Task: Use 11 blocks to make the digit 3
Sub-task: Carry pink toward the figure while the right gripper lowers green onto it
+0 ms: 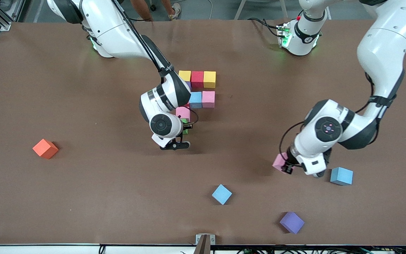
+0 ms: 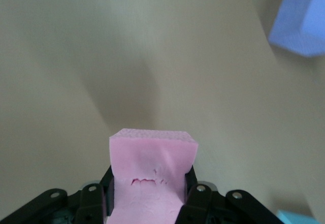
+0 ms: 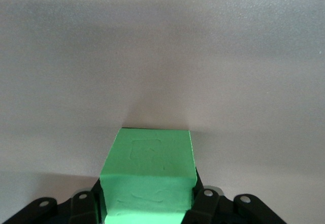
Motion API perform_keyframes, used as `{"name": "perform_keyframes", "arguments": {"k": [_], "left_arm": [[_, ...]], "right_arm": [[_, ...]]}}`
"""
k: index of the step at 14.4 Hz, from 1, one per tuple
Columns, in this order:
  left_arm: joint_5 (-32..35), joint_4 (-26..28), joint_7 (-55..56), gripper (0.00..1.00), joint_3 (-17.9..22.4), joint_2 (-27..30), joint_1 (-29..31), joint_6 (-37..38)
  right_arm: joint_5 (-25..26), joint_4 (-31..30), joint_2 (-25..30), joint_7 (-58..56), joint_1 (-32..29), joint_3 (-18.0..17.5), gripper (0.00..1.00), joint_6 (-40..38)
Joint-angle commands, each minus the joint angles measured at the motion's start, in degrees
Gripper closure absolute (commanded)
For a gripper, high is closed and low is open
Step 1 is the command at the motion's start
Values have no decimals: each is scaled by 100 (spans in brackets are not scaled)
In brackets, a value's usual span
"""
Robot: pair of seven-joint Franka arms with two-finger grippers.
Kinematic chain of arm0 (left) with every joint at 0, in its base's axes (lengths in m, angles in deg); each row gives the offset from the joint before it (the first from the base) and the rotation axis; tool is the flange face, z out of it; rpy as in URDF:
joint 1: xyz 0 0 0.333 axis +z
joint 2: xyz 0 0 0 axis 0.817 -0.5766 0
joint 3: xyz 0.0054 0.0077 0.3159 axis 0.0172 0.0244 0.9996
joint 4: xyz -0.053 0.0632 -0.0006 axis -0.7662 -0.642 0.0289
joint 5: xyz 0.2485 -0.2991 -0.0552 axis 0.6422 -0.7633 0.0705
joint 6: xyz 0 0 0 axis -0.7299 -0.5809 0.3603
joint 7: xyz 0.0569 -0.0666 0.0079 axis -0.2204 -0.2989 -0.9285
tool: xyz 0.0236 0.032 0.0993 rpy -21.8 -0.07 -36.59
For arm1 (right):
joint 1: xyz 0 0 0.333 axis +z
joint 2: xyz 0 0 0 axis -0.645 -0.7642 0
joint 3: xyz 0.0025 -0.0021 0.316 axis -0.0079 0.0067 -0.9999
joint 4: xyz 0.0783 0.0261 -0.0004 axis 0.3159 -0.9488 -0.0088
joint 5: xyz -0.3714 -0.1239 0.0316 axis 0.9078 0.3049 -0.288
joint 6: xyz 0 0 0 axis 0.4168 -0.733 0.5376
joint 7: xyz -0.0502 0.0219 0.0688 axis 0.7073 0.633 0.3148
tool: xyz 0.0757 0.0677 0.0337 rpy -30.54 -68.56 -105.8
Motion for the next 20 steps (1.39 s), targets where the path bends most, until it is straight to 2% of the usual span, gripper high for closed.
{"name": "perform_keyframes", "arguments": {"k": [1, 4, 5, 6, 7, 11, 14, 17, 20], "left_arm": [[-330, -219, 667, 97, 88, 5, -377, 165], [-436, -263, 1440, 97, 88, -30, -746, 157], [-436, -289, 1730, 97, 114, -30, -896, 157], [-436, -307, 1986, 97, 158, -39, -1028, 157], [-436, -307, 2232, 97, 219, -39, -1212, 157], [-454, -385, 3067, 97, 667, -118, -1967, 86], [-506, -588, 3533, 97, 931, -171, -2486, 86], [-586, -746, 4051, 97, 1098, -206, -2794, 86], [-577, -974, 4816, 97, 1353, -285, -3225, 86]], "right_arm": [[-101, -145, 134, -90, 21, 5, 67, -53], [-101, -145, 134, -90, 30, 5, 66, -53], [-101, -145, 125, -72, 30, 5, 57, -53], [-109, -145, 125, -3, 30, 5, 18, -62], [-109, -145, 125, -2, 21, 5, 0, -53], [-144, -75, 178, -19, -14, 5, 0, -45], [-136, 13, 510, -46, -136, 48, 0, -210], [-66, 66, 1055, -37, -575, 75, 0, -553], [-57, 75, 1442, -55, -1365, 75, 0, -660]]}}
